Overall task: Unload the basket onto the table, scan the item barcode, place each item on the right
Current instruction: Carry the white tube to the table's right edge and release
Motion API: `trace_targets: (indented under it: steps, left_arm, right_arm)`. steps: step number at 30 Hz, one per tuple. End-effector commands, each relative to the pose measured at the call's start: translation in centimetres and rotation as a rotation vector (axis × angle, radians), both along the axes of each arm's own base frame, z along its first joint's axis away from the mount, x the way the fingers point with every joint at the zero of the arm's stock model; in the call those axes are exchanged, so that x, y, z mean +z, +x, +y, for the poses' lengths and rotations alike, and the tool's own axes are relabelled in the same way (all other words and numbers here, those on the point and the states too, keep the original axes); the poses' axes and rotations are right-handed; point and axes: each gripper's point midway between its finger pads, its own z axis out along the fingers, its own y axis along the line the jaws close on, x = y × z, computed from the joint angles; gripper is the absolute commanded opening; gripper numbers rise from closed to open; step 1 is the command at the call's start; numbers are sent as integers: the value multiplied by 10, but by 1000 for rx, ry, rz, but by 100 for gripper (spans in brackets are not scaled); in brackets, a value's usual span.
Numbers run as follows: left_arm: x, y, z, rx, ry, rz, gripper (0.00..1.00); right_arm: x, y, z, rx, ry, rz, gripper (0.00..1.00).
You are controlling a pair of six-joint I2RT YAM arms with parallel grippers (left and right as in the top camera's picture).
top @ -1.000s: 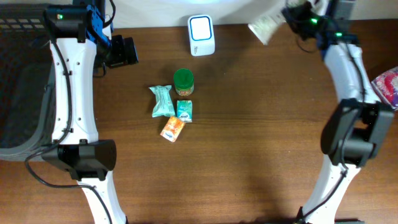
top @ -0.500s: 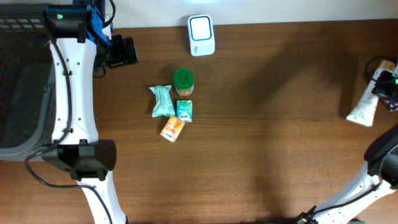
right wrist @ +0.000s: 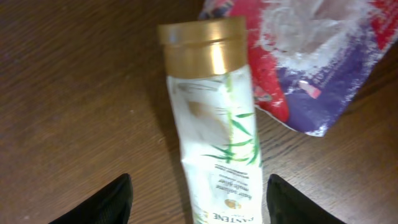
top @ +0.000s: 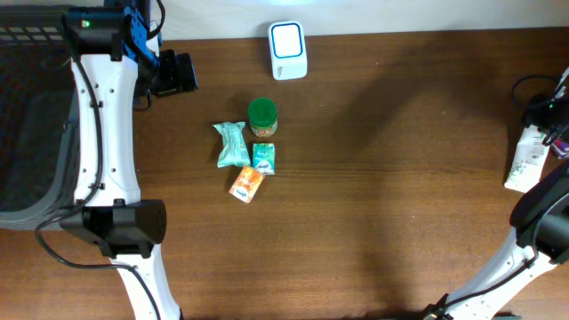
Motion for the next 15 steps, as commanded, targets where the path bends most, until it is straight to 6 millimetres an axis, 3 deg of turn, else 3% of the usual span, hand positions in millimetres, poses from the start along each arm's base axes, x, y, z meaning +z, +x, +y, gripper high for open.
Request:
trace_targets:
  steps: [1,5,8,10,12,15]
  left_arm:
    - [9,-2,-1,-14,9,-22,99]
    - [9,-2,-1,-14,9,-22,99]
    - [9,-2,-1,-14,9,-22,99]
    - [9,-2,-1,-14,9,-22,99]
    - [9,-2,-1,-14,9,-22,99]
    - [9,-2,-1,-14,9,-22,99]
  right_arm:
    - [-28,-3,-8,-39,5,45,69]
    - [-59,4,-15,-39,5,59,71]
    - [-61,21,-3,61,25,18,63]
    - [-61,25,5,133,11,36,64]
    - [-54,26,-1,133,-75,80,67]
    - [-22,34,-6,57,-150,62,70]
